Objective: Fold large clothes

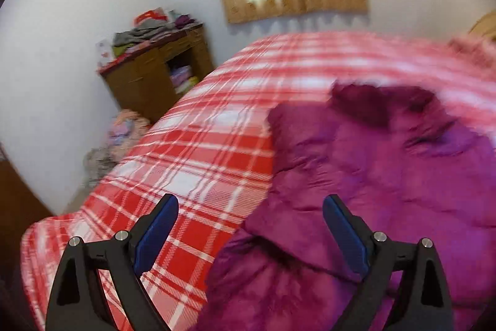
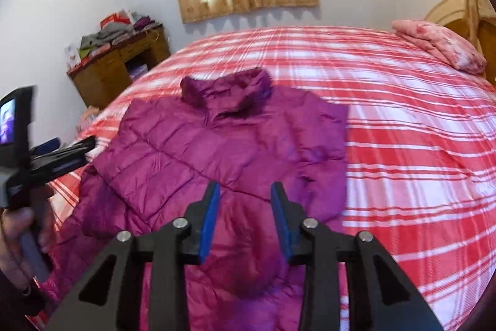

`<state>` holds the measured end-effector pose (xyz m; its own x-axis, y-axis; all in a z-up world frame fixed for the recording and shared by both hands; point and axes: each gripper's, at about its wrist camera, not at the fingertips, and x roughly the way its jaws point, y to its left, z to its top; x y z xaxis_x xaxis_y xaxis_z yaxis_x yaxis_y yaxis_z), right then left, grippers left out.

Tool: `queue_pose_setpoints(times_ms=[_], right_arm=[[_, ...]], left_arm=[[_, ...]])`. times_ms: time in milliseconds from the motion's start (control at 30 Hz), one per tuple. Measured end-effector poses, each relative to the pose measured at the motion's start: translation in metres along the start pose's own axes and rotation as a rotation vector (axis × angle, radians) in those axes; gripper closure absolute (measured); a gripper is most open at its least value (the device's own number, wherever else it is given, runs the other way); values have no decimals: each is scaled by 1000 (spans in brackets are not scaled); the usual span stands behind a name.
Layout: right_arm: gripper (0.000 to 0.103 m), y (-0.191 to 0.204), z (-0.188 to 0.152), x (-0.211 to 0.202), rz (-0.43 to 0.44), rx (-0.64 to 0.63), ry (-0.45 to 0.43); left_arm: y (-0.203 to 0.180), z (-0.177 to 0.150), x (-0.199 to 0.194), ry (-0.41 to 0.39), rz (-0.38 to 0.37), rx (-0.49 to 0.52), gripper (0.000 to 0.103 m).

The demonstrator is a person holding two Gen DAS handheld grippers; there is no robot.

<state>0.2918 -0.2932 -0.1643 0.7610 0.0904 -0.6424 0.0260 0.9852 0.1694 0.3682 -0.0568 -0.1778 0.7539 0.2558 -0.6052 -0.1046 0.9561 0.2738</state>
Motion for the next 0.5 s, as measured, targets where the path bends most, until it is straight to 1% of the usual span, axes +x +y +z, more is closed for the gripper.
queue_pose_setpoints(times_ms=[67, 100, 133, 167, 233, 300, 367, 500], right_arm=[[66, 6, -4, 20, 24, 0, 43], [66, 7, -7, 26, 24, -6, 52], [66, 12, -10, 35, 19, -24, 65], [66, 15, -13, 39, 22, -32, 71], [66, 23, -18, 49, 30, -60, 86], [66, 30, -23, 57, 29, -90, 94], [66, 36, -27, 63, 3, -115, 107], [68, 31, -29, 68, -8, -112, 127]], left_arm=[[-6, -11, 33, 73, 80, 27, 8], [-3, -18, 45, 98, 98, 29, 8], [1, -23, 53, 112, 99, 15, 8], [10, -26, 58, 125, 78, -16, 8], [21, -26, 61, 138, 62, -52, 6], [25, -28, 63, 136, 74, -52, 6], [23, -29, 66, 146, 58, -52, 6], [21, -32, 67, 141, 67, -47, 5]])
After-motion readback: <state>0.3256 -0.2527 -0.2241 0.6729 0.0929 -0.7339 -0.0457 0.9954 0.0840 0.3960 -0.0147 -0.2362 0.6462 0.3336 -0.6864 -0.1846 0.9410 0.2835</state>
